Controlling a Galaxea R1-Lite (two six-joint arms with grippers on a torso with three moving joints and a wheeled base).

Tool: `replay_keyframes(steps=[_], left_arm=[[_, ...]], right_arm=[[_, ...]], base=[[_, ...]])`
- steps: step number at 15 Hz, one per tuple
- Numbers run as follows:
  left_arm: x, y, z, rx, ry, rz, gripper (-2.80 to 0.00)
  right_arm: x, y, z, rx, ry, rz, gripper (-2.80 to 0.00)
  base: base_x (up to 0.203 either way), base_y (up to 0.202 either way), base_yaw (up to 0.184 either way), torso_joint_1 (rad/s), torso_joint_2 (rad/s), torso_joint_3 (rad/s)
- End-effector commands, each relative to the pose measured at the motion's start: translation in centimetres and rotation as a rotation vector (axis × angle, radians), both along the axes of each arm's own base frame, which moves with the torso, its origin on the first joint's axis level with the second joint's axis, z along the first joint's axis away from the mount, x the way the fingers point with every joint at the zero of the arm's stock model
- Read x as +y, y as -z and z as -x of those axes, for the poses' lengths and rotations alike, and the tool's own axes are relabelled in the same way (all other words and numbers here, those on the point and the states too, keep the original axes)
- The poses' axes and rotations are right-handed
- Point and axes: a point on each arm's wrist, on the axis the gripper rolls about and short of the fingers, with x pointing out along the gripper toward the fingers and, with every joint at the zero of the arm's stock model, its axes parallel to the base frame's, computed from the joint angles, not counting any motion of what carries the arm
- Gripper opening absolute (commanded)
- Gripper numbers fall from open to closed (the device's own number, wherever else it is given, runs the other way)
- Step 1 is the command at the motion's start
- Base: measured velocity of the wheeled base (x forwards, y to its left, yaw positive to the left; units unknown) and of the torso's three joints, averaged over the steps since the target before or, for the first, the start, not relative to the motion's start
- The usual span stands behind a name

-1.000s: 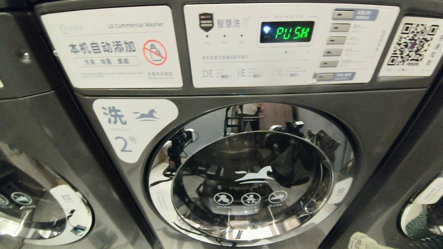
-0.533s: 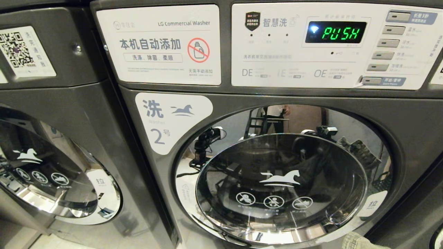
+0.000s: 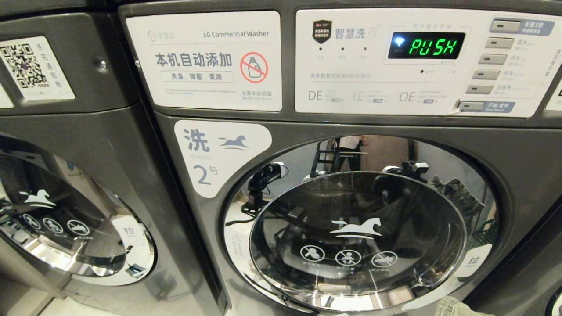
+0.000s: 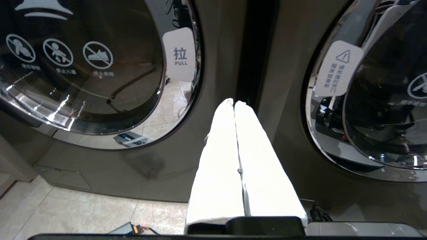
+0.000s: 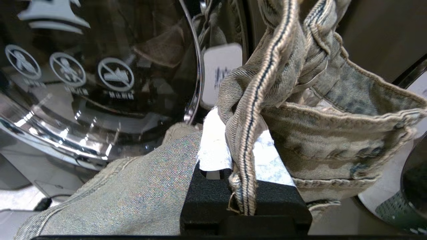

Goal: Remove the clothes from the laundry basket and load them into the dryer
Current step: Put the clothes in the dryer

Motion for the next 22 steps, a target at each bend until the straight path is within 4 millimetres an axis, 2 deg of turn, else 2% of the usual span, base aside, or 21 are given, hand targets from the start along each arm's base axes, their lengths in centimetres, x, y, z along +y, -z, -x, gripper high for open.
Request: replay_keyframes(steps=[1,4,12,22], left_arm=[[0.0,0.0,0.01,-0.002,0.0,0.001,-2.8],[0.0,0.0,0.02,-0.002,0.0,0.001,-2.8],[0.0,0.04,0.0,-0.001,0.0,0.001,-2.8],[0.0,0.02,0.01,-0.002,0.0,0.001,-2.8]], right_arm=[[0.0,-0.01,0.0,-0.001,-0.001,0.0,-2.8],[0.0,0.01,0.0,0.001,-0.001,0.004,-2.8],[0.0,0.01,0.0,0.001,0.0,0.004,-2.8],[0.0,0.03,0.0,0.002,-0.003,0.027,-2.8]], base=[[0.0,0.0,0.0,0.119,-0.27,-0.101],[0.0,0.0,0.0,0.181,-0.12,-0.248],[0.0,0.0,0.0,0.145,-0.54,-0.229],[0.0,0.0,0.0,0.287,-0.49,-0.254]])
